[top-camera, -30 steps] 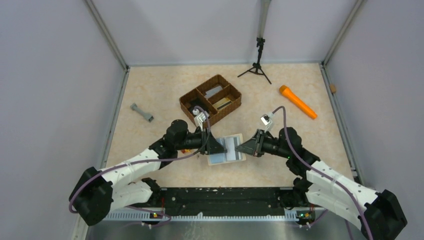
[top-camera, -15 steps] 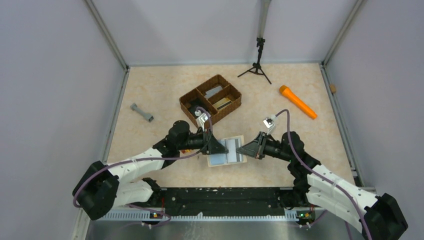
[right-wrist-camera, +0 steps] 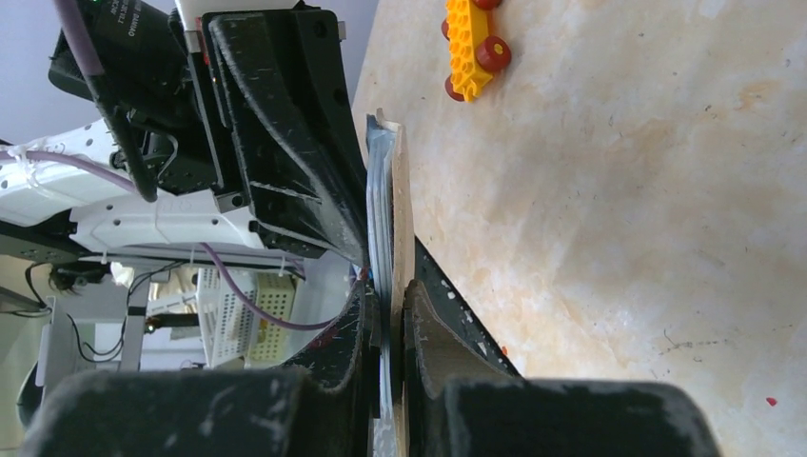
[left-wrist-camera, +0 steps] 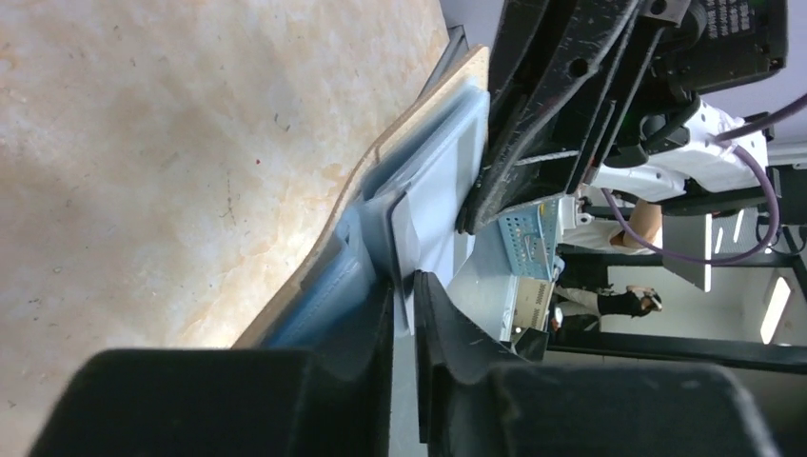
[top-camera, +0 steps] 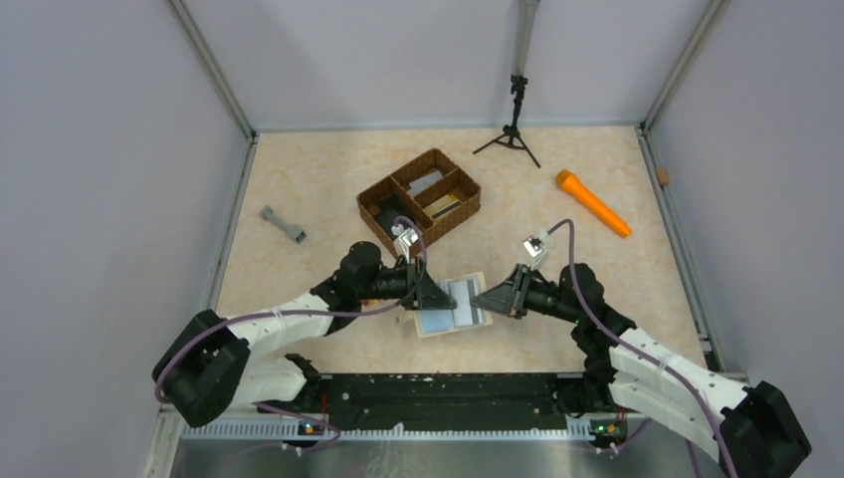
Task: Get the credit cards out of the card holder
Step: Remove the credit card from the card holder.
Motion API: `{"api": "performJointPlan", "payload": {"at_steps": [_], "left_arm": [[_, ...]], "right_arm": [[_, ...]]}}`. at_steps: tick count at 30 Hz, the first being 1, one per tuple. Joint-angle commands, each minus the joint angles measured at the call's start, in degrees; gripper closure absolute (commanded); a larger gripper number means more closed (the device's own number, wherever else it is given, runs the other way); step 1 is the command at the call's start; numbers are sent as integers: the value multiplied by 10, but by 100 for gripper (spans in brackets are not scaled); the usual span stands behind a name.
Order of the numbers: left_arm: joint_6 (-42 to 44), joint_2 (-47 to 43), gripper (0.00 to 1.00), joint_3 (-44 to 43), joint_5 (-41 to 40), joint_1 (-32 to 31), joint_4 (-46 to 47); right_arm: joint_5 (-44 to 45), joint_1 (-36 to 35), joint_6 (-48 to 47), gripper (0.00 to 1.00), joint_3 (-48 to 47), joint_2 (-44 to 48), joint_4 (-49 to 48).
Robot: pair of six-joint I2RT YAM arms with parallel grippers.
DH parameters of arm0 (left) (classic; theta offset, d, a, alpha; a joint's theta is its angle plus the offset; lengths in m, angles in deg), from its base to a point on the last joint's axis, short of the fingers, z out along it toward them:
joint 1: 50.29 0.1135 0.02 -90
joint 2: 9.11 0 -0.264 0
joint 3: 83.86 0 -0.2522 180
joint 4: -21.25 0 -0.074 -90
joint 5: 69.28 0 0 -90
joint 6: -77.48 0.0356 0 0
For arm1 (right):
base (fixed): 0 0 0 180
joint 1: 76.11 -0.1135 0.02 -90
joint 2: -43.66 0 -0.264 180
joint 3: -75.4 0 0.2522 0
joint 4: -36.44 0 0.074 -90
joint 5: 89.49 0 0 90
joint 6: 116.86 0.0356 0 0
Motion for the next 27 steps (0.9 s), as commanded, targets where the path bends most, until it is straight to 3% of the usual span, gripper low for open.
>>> {"api": "performJointPlan", "payload": {"at_steps": [1,7,14,19,26,27], "left_arm": [[45,2,100,-48,-18,-20,-26],[64,-32,100,-43,-41,-19,-59],[72,-57,100,-33,-43,-13,-80],[66,-69,100,-21,-45,-10,-82],[59,-79,100,-12,-42,-9,-81],[54,-77,95,-11,-38,-9,-74]], "right_arm": [[-42,-11,22,100,-14,0,-90],[-11,-11,5,100,-19,33,-34],[9,-11,6,86,-10,77,1],[21,-11,8,88,-5,104,25],[27,-11,17,99,1,116,26],[26,-11,21,99,4,114,17]]}}
